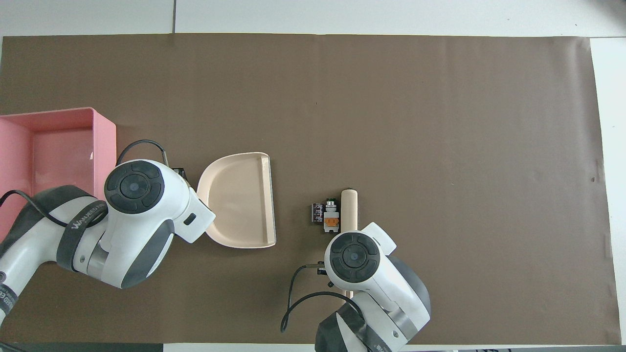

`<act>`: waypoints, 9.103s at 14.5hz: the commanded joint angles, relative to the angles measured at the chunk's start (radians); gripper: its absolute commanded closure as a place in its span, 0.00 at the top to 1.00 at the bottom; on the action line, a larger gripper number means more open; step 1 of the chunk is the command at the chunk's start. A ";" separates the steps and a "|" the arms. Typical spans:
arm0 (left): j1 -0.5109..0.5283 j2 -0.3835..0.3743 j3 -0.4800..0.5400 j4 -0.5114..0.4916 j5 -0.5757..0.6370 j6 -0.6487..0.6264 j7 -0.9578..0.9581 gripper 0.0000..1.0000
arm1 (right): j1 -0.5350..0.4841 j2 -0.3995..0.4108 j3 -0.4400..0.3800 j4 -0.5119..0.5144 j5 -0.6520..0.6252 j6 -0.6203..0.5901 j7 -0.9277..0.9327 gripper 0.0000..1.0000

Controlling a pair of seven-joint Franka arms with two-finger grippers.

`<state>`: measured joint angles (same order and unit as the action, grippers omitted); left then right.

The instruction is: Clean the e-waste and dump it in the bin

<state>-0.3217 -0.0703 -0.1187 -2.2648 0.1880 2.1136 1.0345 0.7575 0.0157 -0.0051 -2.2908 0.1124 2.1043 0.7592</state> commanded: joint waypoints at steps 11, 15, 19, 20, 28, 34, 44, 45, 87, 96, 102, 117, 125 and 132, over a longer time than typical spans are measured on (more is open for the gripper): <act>-0.102 0.047 0.004 -0.031 0.097 0.057 -0.125 0.00 | 0.008 0.224 0.054 0.247 0.415 0.178 -0.264 0.00; -0.040 0.050 0.001 -0.041 0.096 0.106 -0.076 0.00 | 0.006 0.237 0.054 0.307 0.454 0.169 -0.259 0.00; -0.011 0.055 -0.001 -0.064 0.096 0.187 -0.053 0.00 | 0.009 0.221 0.051 0.309 0.406 0.119 -0.219 0.00; -0.002 0.053 -0.001 -0.064 0.088 0.189 -0.033 0.00 | 0.008 0.205 0.051 0.310 0.376 0.097 -0.203 0.00; 0.098 -0.014 0.002 -0.056 -0.122 0.174 0.214 0.00 | -0.122 -0.018 0.042 0.307 0.127 -0.245 -0.124 0.00; 0.297 -0.059 0.016 0.048 -0.280 0.033 0.472 0.00 | -0.427 -0.068 0.045 0.295 0.027 -0.368 -0.360 0.00; 0.751 0.058 0.020 0.349 -0.276 -0.104 0.912 0.00 | -0.888 -0.048 0.045 0.173 -0.235 -0.416 -0.870 0.00; 0.779 0.064 0.025 0.361 -0.269 -0.098 0.933 0.00 | -0.906 -0.046 0.045 0.154 -0.243 -0.405 -0.891 0.00; 0.222 -0.103 0.004 0.041 0.131 -0.092 0.406 0.01 | -0.888 -0.007 0.054 0.400 -0.158 -0.245 -0.890 1.00; 0.027 0.043 0.004 -0.056 0.130 0.146 0.098 0.00 | -0.891 0.000 0.054 0.776 -0.160 -0.506 -0.652 1.00; 0.021 0.044 0.004 -0.075 0.131 0.137 0.099 0.45 | -0.888 -0.026 0.051 0.778 -0.160 -0.607 -0.587 1.00; 0.176 -0.074 0.013 -0.032 0.130 -0.041 -0.971 0.98 | -0.751 -0.094 -0.069 0.650 -0.096 -0.583 -0.592 1.00; 0.351 -0.059 0.014 0.353 -0.157 -0.309 -1.036 0.98 | -0.733 -0.085 -0.064 0.666 -0.154 -0.587 -0.633 1.00; 0.357 0.030 0.017 0.743 -0.213 -0.642 -1.041 0.98 | -0.731 -0.077 -0.061 0.695 -0.125 -0.606 -0.640 1.00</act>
<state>0.0239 -0.1111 -0.0968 -1.6369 -0.0038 1.5516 0.0048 0.0247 -0.0520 -0.0650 -1.5955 -0.0337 1.4997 0.1358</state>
